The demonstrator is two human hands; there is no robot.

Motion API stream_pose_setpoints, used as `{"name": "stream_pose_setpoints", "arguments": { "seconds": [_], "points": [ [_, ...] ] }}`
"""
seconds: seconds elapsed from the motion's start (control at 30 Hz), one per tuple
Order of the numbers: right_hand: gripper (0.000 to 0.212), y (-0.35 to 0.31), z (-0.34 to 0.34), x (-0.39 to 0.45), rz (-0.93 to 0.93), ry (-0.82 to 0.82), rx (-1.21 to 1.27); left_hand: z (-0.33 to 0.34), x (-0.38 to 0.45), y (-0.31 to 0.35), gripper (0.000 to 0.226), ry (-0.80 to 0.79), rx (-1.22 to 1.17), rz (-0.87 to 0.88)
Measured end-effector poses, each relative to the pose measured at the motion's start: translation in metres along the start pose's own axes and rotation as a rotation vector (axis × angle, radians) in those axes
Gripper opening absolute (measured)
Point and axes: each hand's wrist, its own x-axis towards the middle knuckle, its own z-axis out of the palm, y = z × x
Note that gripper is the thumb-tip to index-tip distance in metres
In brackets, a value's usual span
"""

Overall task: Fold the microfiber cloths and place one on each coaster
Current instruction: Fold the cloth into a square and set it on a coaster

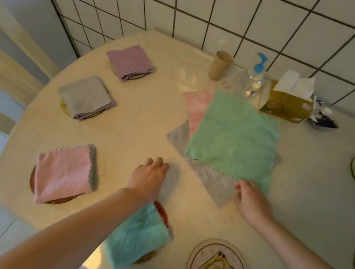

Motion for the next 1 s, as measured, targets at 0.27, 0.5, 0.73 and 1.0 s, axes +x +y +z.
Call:
{"name": "stream_pose_setpoints", "arguments": {
  "seconds": [0.27, 0.5, 0.73, 1.0],
  "points": [
    [0.033, 0.074, -0.020, 0.048, -0.104, -0.040, -0.339, 0.014, 0.097, 0.072, 0.055, 0.157, 0.025, 0.329],
    [0.026, 0.101, -0.015, 0.063, -0.318, 0.063, -0.296, 0.020, 0.126, 0.092, 0.064, 0.129, 0.136, 0.273],
    [0.010, 0.093, -0.045, 0.076, -0.283, 0.265, 0.152, 0.014, 0.138, 0.108, 0.064, 0.140, 0.203, 0.196],
    [0.028, 0.104, -0.091, 0.105, -0.424, 0.192, 0.326, -0.009, 0.159, 0.075, 0.027, 0.301, -0.133, -0.100]
  ]
}}
